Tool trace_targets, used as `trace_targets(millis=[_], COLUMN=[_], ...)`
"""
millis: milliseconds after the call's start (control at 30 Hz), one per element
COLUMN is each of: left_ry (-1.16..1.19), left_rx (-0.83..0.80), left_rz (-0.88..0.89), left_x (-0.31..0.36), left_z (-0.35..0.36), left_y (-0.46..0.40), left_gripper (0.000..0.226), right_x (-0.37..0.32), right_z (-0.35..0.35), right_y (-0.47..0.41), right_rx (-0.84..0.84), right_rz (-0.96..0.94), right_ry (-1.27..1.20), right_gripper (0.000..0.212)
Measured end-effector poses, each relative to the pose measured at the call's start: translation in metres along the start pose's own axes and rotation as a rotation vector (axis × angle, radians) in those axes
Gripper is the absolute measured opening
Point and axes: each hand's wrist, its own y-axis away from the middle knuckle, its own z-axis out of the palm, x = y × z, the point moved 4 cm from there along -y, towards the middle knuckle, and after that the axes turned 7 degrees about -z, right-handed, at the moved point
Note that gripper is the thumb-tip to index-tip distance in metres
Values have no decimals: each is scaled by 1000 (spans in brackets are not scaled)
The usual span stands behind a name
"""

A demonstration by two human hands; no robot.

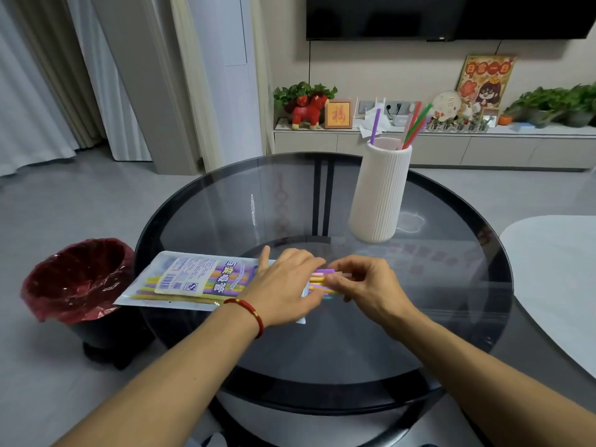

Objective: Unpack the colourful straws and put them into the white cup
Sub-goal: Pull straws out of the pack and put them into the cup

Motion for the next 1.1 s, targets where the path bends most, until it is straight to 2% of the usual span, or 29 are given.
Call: trace_targets(millis=[100, 300, 433, 533, 667, 733, 867, 1000, 1100], left_ry=[47, 101, 9, -16, -48, -53, -48, -59, -57], left_rx=[-2, 12, 2, -23, -6, -4, -34, -46, -57], left_rz=[-43, -107, -129, -148, -158, -162, -172, -186, -177], left_x=[-7, -17, -16, -16, -13, -12, -13, -17, -14], left_z=[-1, -2, 0, 5, 8, 9, 10, 11, 10], left_y=[-3, -4, -6, -8, -11, -12, -12, -11, -11], left_gripper=[36, 36, 42, 34, 33, 33, 33, 30, 28], right_x=[4, 8, 6, 5, 1, -3, -6, -9, -10], right_z=[-12, -34, -39, -41, -18, -4, -10, -33, -33], right_y=[-1, -3, -6, -7, 0, 0, -4, -8, -6], right_rx=[13, 72, 155, 205, 136, 125, 307, 430, 408], right_rz=[38, 139, 162, 213, 294, 256, 205, 239, 263], right_ry=[-70, -362, -557, -676, -780, -757, -529, -635, -706], right_gripper=[4, 9, 19, 14, 22, 20, 10, 14, 20])
